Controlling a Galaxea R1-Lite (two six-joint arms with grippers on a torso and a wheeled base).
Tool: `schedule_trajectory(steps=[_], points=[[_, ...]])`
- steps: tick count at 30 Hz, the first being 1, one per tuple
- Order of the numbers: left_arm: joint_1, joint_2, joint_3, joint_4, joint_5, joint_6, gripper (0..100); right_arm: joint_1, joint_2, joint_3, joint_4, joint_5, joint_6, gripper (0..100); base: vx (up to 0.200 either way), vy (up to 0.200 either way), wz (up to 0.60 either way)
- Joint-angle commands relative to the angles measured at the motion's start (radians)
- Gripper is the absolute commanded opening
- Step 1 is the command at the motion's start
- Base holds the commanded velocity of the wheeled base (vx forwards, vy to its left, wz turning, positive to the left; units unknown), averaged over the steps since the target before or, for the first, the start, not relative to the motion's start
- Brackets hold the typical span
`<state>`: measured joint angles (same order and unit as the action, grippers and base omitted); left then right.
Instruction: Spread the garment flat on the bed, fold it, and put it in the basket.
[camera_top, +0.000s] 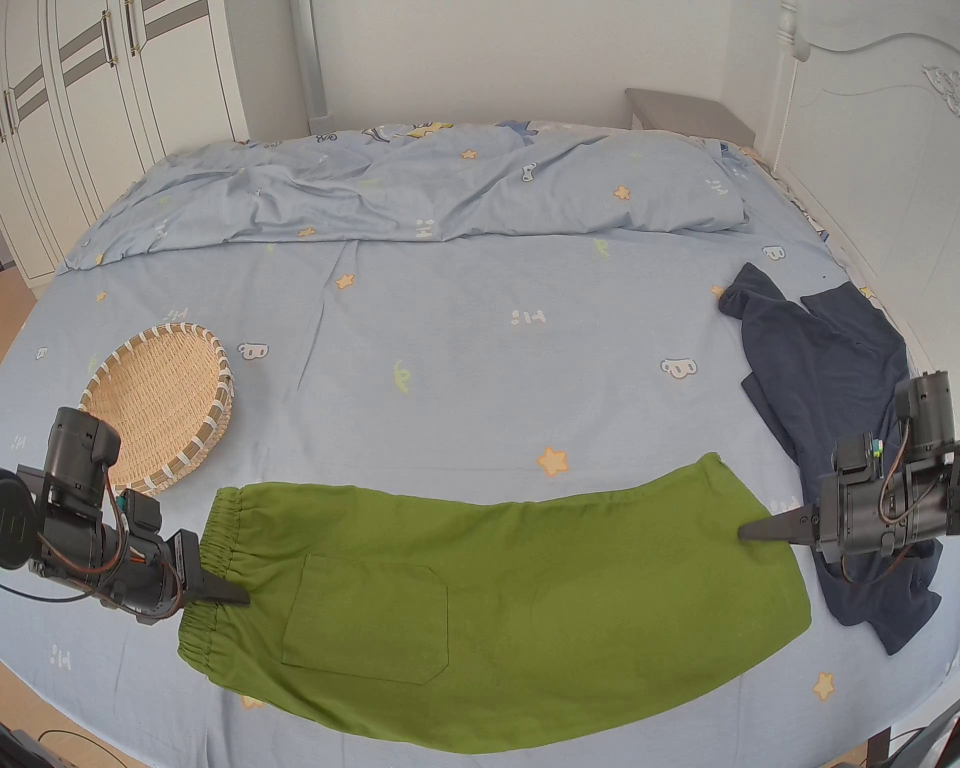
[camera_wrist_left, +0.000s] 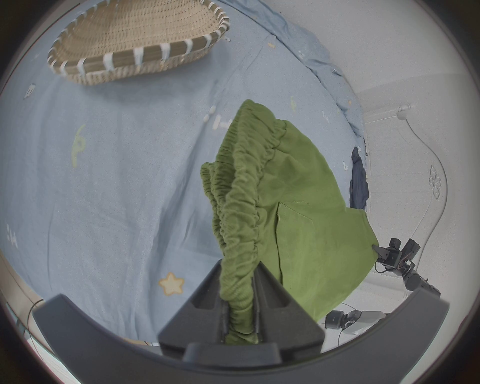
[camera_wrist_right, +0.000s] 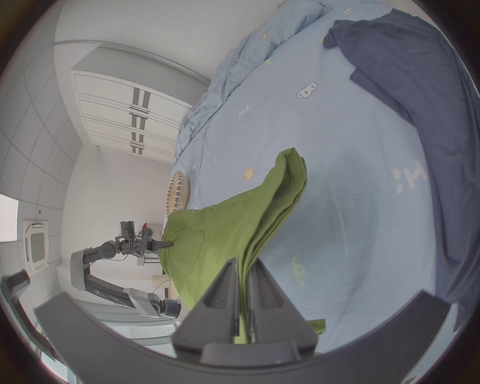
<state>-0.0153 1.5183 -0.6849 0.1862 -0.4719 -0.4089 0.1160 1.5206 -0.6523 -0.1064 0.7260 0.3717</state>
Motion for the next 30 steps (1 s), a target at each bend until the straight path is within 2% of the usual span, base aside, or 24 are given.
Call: schedule_trajectory(steps=[1,8,12,22,30], points=[[0.006,-0.059,0.122,-0.042,0.004,0.007,0,0.008,0.032,0.166,-0.134,0.029,0.003,0,0.000,0.000,0.00],[0.002,-0.035,0.252,-0.237,0.009,0.007,0,0.001,0.150,0.235,-0.260,0.055,0.000,0,0.000,0.000,0.00],[0.018,-0.007,0.269,-0.295,0.009,0.007,0,-0.001,0.211,0.234,-0.291,0.053,0.001,0,0.000,0.000,0.00],[0.120,-0.010,0.257,-0.303,0.004,0.032,0,-0.004,0.274,0.223,-0.308,0.044,0.004,0,0.000,0.000,0.00],[0.132,-0.010,0.262,-0.303,0.004,0.050,0,-0.004,0.326,0.191,-0.308,0.044,0.004,0,0.000,0.000,0.00]])
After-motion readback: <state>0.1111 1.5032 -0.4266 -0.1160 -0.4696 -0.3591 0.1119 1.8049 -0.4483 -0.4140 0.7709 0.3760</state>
